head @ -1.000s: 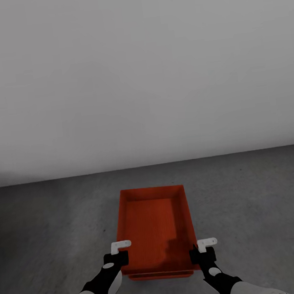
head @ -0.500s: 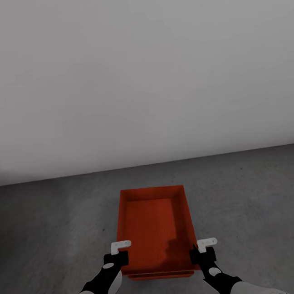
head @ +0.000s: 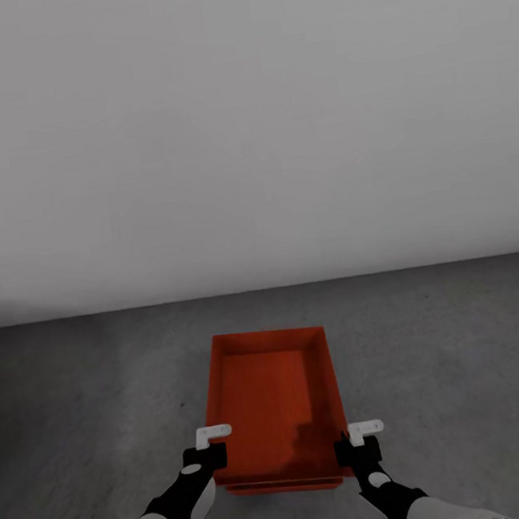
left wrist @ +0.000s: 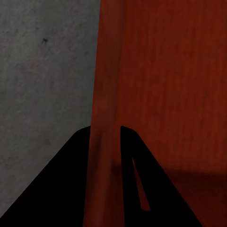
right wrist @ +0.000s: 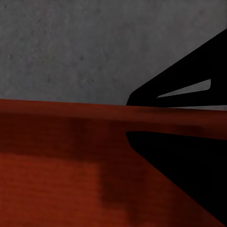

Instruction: Move the two storage containers from the living room to the garage. In the garage, place one container on the floor and stack the other container on top of it (either order is fine).

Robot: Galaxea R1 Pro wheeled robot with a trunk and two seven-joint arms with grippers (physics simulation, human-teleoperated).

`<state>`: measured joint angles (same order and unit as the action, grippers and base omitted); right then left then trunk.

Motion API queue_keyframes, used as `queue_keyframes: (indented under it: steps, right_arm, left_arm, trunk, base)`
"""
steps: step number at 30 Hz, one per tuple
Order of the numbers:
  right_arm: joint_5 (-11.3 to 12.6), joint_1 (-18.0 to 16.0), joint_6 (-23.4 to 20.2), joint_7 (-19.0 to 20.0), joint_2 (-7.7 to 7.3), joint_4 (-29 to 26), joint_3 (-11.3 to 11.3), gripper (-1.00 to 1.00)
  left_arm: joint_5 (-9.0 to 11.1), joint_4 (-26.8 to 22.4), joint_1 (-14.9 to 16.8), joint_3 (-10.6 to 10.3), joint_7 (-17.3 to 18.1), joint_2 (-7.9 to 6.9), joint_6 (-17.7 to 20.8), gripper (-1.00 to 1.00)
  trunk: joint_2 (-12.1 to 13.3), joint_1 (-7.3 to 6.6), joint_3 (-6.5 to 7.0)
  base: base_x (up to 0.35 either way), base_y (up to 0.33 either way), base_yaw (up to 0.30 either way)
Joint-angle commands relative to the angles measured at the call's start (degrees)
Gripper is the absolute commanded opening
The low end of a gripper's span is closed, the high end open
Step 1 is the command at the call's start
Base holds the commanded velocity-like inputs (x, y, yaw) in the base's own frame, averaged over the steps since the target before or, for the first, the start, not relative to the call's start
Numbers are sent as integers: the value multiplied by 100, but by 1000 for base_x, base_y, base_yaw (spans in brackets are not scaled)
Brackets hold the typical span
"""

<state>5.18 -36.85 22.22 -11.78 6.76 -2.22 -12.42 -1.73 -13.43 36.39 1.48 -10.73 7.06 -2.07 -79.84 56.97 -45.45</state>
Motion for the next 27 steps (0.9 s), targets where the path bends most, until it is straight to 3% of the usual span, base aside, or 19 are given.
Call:
queue_keyframes:
  steps: [1, 27]
  right_arm:
    - [123, -6, 46, -26, 1, 3, 55, -100]
    - [123, -6, 46, -26, 1, 3, 55, -100]
  left_arm:
    - [15, 14, 4, 63, -34, 46, -12, -100]
    - [15, 11, 5, 63, -34, 41, -12, -100]
  trunk:
    - [-44, 22, -22]
    - [-1086, 593, -489]
  base:
    - [0, 0, 0]
    - [0, 0, 0]
